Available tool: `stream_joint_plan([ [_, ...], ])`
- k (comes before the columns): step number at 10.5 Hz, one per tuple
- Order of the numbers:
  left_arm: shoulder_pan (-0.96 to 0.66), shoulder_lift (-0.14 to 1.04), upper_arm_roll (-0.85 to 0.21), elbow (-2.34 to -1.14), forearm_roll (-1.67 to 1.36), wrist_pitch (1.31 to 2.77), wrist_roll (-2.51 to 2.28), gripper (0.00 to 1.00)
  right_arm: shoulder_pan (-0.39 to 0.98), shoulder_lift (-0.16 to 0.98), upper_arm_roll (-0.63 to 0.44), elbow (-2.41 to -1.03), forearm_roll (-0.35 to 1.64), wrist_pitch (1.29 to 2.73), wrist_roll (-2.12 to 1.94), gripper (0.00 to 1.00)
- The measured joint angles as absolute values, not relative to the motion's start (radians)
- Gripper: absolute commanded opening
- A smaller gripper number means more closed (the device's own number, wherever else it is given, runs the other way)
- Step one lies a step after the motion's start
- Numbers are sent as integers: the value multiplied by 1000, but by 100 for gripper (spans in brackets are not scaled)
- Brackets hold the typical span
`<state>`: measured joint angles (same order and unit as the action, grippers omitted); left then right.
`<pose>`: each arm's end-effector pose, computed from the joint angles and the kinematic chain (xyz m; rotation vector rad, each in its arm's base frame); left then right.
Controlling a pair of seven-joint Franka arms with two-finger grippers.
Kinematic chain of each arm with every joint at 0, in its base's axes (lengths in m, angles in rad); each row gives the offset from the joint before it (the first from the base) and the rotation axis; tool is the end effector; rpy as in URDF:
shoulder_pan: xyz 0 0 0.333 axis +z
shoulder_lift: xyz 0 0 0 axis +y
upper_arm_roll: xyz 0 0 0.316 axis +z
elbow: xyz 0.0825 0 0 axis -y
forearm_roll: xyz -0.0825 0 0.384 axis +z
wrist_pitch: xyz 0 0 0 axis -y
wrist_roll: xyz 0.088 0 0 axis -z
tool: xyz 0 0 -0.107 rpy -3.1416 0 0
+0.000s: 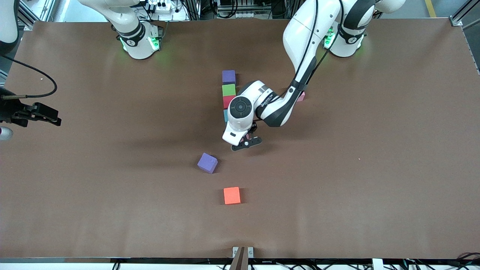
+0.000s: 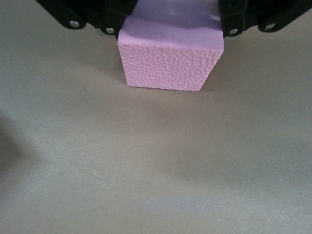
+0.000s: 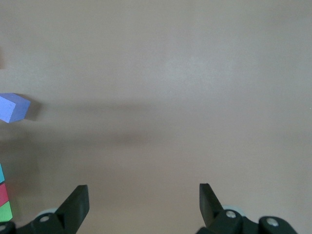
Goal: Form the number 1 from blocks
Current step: 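Lower the pink cube beside cyan with the left gripper and open it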
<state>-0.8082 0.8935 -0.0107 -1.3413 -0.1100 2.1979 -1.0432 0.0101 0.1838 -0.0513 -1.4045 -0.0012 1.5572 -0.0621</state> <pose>0.5007 -0.5386 0.1851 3.0763 0.4561 -0.1545 0.6084 -0.0222 0.5948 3.1320 0.0339 -0.0491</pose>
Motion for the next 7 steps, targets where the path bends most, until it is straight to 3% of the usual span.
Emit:
stream_joint_plan([
  [7, -847, 895, -11, -1341, -110, 2203, -1065, 0, 11, 186, -50, -1405, 0, 1560, -62, 100],
])
